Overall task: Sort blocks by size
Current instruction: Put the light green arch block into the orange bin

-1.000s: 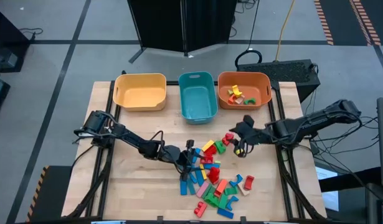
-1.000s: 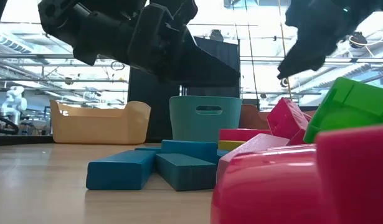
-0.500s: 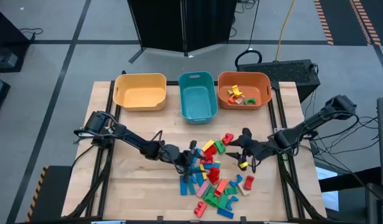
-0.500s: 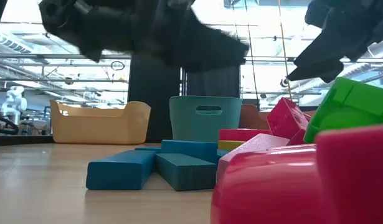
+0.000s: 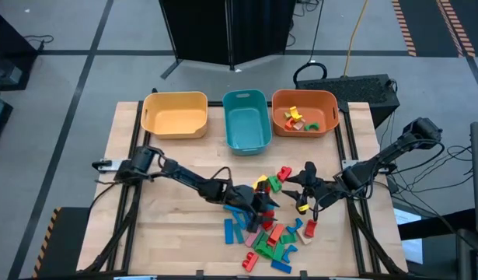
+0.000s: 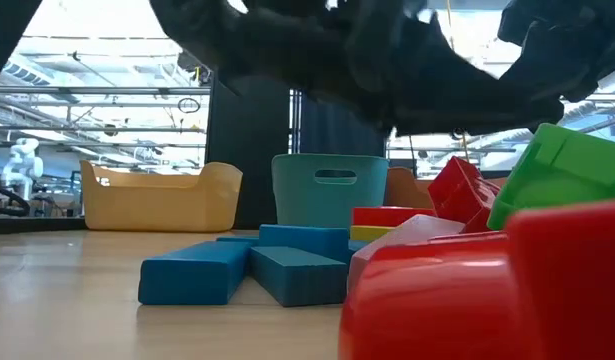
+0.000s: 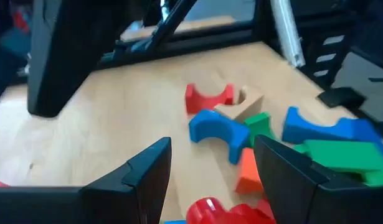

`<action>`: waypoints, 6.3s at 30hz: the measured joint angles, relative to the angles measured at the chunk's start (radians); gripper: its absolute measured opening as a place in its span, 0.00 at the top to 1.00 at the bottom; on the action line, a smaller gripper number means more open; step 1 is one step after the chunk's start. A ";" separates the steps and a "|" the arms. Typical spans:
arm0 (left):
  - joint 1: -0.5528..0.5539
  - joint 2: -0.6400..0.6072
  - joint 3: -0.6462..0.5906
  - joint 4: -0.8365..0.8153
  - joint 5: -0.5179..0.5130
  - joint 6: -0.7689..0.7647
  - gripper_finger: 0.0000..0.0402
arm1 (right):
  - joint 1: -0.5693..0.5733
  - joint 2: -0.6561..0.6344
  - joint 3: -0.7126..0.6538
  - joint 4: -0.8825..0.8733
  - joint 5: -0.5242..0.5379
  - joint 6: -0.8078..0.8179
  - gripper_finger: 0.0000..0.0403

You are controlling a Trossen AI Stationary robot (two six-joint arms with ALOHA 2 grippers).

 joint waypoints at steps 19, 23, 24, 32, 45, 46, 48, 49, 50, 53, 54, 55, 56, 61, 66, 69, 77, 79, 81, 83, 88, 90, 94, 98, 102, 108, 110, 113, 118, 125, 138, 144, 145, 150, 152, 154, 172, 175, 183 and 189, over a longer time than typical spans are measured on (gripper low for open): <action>0.016 0.071 0.096 -0.339 -0.028 -0.138 0.45 | 0.018 0.000 0.000 -0.020 0.000 0.029 0.54; 0.015 0.037 0.095 -0.433 -0.045 -0.155 0.45 | 0.035 0.000 0.000 -0.036 0.010 0.051 0.54; 0.014 0.023 0.093 -0.473 -0.065 -0.162 0.45 | 0.041 0.000 0.000 -0.043 0.018 0.057 0.54; 0.000 -0.117 0.084 -0.716 -0.254 -0.162 0.45 | 0.075 0.000 0.001 -0.067 0.048 0.087 0.54; 0.008 -0.023 0.086 -0.456 -0.156 -0.109 0.45 | 0.079 0.000 0.001 -0.063 0.070 0.102 0.54; 0.010 -0.011 0.086 -0.428 -0.146 -0.104 0.45 | 0.079 0.000 0.001 -0.064 0.070 0.102 0.54; 0.014 0.007 0.086 -0.391 -0.120 -0.103 0.45 | 0.079 0.000 0.001 -0.064 0.070 0.102 0.54; 0.014 0.020 0.087 -0.371 -0.102 -0.102 0.45 | 0.079 0.000 0.001 -0.064 0.070 0.102 0.54; 0.015 0.032 0.087 -0.355 -0.093 -0.098 0.45 | 0.079 0.000 0.001 -0.064 0.070 0.102 0.54; 0.013 0.057 0.086 -0.322 -0.079 -0.063 0.45 | 0.079 0.000 0.001 -0.064 0.070 0.102 0.54; 0.013 0.063 0.086 -0.310 -0.078 -0.056 0.45 | 0.079 0.000 0.001 -0.065 0.070 0.102 0.54; 0.013 0.066 0.087 -0.299 -0.077 -0.051 0.45 | 0.079 0.000 0.001 -0.065 0.070 0.102 0.54; 0.012 0.072 0.087 -0.287 -0.076 -0.049 0.45 | 0.079 0.000 0.001 -0.064 0.070 0.102 0.54; 0.013 0.099 0.087 -0.268 -0.075 -0.032 0.45 | 0.079 0.000 0.001 -0.064 0.070 0.102 0.54; 0.017 0.095 0.088 -0.257 -0.079 -0.031 0.53 | 0.079 0.000 0.001 -0.064 0.072 0.102 0.54; 0.017 0.095 0.088 -0.243 -0.080 -0.031 0.62 | 0.079 0.000 0.001 -0.064 0.073 0.102 0.54; 0.022 0.095 0.088 -0.243 -0.080 -0.032 0.89 | 0.079 0.000 0.001 -0.064 0.073 0.102 0.54; 0.024 0.095 0.088 -0.244 -0.081 -0.032 0.94 | 0.079 0.000 0.001 -0.064 0.074 0.102 0.54; 0.028 0.094 0.088 -0.246 -0.080 -0.033 0.97 | 0.079 0.000 0.001 -0.063 0.075 0.102 0.54; 0.032 0.094 0.088 -0.248 -0.080 -0.032 0.98 | 0.079 0.000 0.001 -0.058 0.075 0.102 0.54; 0.034 0.080 0.088 -0.265 -0.086 -0.031 0.99 | 0.079 0.000 0.001 -0.056 0.075 0.086 0.54; 0.027 0.061 0.088 -0.278 -0.095 -0.020 0.99 | 0.079 0.000 0.001 -0.060 0.072 0.079 0.54; 0.011 0.018 0.089 -0.301 -0.150 0.027 0.99 | 0.079 0.020 0.001 -0.060 0.065 0.084 0.54; 0.004 0.001 0.088 -0.334 -0.177 0.051 0.99 | 0.079 0.066 0.001 -0.037 0.069 0.064 0.54; 0.004 -0.003 0.088 -0.337 -0.188 0.053 0.99 | 0.079 0.118 0.001 0.011 0.070 -0.011 0.54; 0.003 -0.002 0.088 -0.338 -0.211 0.057 1.00 | 0.075 0.205 0.001 0.158 0.070 -0.195 0.54; 0.002 -0.002 0.091 -0.345 -0.216 0.060 1.00 | 0.073 0.225 0.001 0.188 0.071 -0.235 0.54; -0.005 -0.002 0.103 -0.342 -0.221 0.081 1.00 | 0.061 0.235 0.001 0.197 0.085 -0.243 0.54; -0.021 -0.002 0.120 -0.343 -0.245 0.110 1.00 | 0.041 0.236 0.001 0.192 0.098 -0.240 0.54; -0.027 -0.002 0.128 -0.343 -0.266 0.126 1.00 | 0.037 0.236 0.001 0.192 0.078 -0.240 0.56; -0.027 -0.002 0.128 -0.340 -0.293 0.126 1.00 | 0.037 0.236 0.001 0.191 0.038 -0.231 0.80; -0.027 -0.002 0.128 -0.338 -0.293 0.126 1.00 | 0.037 0.236 0.001 0.190 0.041 -0.230 0.87; -0.027 -0.003 0.128 -0.338 -0.293 0.126 1.00 | 0.037 0.236 0.001 0.190 0.041 -0.230 0.88; -0.028 -0.007 0.128 -0.339 -0.292 0.125 0.95 | 0.037 0.236 0.001 0.188 0.040 -0.230 0.94; -0.028 -0.011 0.128 -0.340 -0.290 0.125 0.93 | 0.037 0.235 0.001 0.191 0.042 -0.229 0.95; -0.028 -0.011 0.128 -0.339 -0.290 0.125 0.91 | 0.037 0.234 0.001 0.191 0.042 -0.229 0.95; -0.036 -0.087 0.131 -0.406 -0.374 0.125 0.75 | 0.035 0.143 0.001 0.183 0.205 -0.293 0.95; -0.038 -0.118 0.131 -0.430 -0.375 0.124 0.65 | 0.033 0.085 0.001 0.172 0.281 -0.338 0.95; -0.038 -0.153 0.130 -0.516 -0.375 0.090 0.53 | -0.094 -0.086 0.002 0.095 0.385 -0.446 0.95; -0.030 -0.151 0.089 -0.500 -0.372 0.071 0.52 | -0.288 -0.205 0.002 0.042 0.385 -0.536 0.95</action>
